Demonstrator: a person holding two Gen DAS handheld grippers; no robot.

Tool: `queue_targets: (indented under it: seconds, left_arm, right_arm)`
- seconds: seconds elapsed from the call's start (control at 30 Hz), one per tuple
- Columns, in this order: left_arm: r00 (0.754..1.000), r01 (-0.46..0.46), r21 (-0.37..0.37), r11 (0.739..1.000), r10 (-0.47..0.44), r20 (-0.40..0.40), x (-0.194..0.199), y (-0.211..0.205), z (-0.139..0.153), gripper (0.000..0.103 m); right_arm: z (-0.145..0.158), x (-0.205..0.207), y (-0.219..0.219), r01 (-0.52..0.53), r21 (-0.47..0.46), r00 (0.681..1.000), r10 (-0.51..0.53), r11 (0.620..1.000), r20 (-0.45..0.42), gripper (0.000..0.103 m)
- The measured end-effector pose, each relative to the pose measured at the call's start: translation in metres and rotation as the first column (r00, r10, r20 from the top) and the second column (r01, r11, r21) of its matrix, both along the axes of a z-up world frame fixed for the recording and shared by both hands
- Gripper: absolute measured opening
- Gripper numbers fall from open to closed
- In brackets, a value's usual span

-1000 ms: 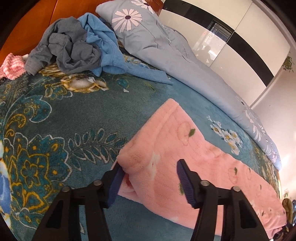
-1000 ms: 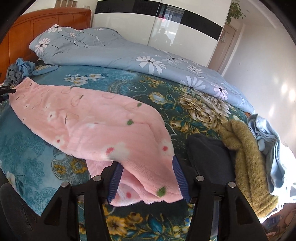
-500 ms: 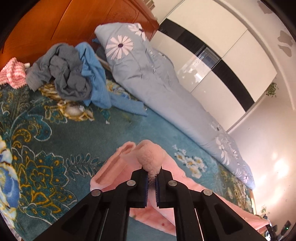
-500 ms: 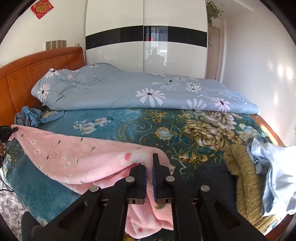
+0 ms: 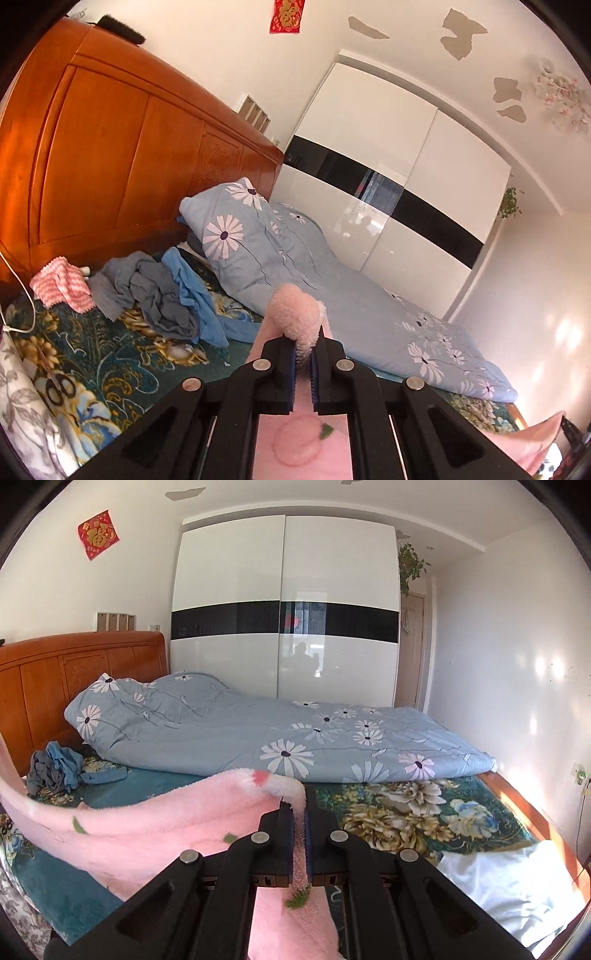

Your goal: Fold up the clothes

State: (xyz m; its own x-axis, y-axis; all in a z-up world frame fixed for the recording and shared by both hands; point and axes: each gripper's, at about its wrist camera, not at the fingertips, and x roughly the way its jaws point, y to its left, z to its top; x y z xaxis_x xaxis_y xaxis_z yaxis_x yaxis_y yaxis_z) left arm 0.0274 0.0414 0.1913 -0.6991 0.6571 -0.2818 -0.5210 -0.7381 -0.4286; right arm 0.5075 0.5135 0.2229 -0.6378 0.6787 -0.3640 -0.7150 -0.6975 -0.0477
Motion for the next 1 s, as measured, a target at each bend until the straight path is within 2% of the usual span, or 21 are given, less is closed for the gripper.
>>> queue_targets:
  seconds: [0.17, 0.3, 0.43, 0.57, 0.7, 0.8, 0.87, 1.0]
  left_arm:
    - [0.993, -0.058, -0.110, 0.992, 0.068, 0.092, -0.062, 0.047, -0.024, 0.006]
    - [0.983, -0.082, -0.228, 0.970, 0.116, 0.140, -0.114, 0.099, -0.062, 0.006]
    - [0.964, -0.066, -0.288, 0.955, 0.135, 0.228, -0.165, 0.151, -0.110, 0.006]
    - [0.950, -0.059, -0.339, 0.939, 0.157, 0.271, -0.211, 0.197, -0.146, 0.006]
    - [0.930, -0.040, -0.364, 0.930, 0.168, 0.327, -0.248, 0.236, -0.175, 0.006]
    - [0.923, -0.015, -0.425, 0.905, 0.176, 0.342, -0.262, 0.263, -0.198, 0.006]
    - [0.923, 0.017, -0.453, 0.891, 0.160, 0.350, -0.267, 0.276, -0.210, 0.008]
    - [0.913, 0.103, -0.458, 0.883, 0.098, 0.395, -0.270, 0.286, -0.219, 0.013]
  right_arm:
    - [-0.024, -0.073, 0.060, 0.022, -0.072, 0.995, -0.015, 0.997, 0.101, 0.004]
    - [-0.069, -0.134, 0.111, 0.062, -0.156, 0.982, -0.032, 0.986, 0.188, 0.004]
    - [-0.113, -0.188, 0.161, 0.123, -0.214, 0.962, -0.063, 0.969, 0.267, 0.004]
    - [-0.143, -0.232, 0.200, 0.181, -0.208, 0.932, -0.100, 0.961, 0.349, 0.004]
    - [-0.167, -0.270, 0.226, 0.236, -0.153, 0.895, -0.153, 0.960, 0.419, 0.005]
    - [-0.194, -0.292, 0.241, 0.257, -0.126, 0.852, -0.163, 0.958, 0.497, 0.005]
    - [-0.210, -0.298, 0.246, 0.270, -0.135, 0.836, -0.163, 0.953, 0.523, 0.005]
    - [-0.227, -0.305, 0.245, 0.273, -0.123, 0.807, -0.158, 0.954, 0.570, 0.006]
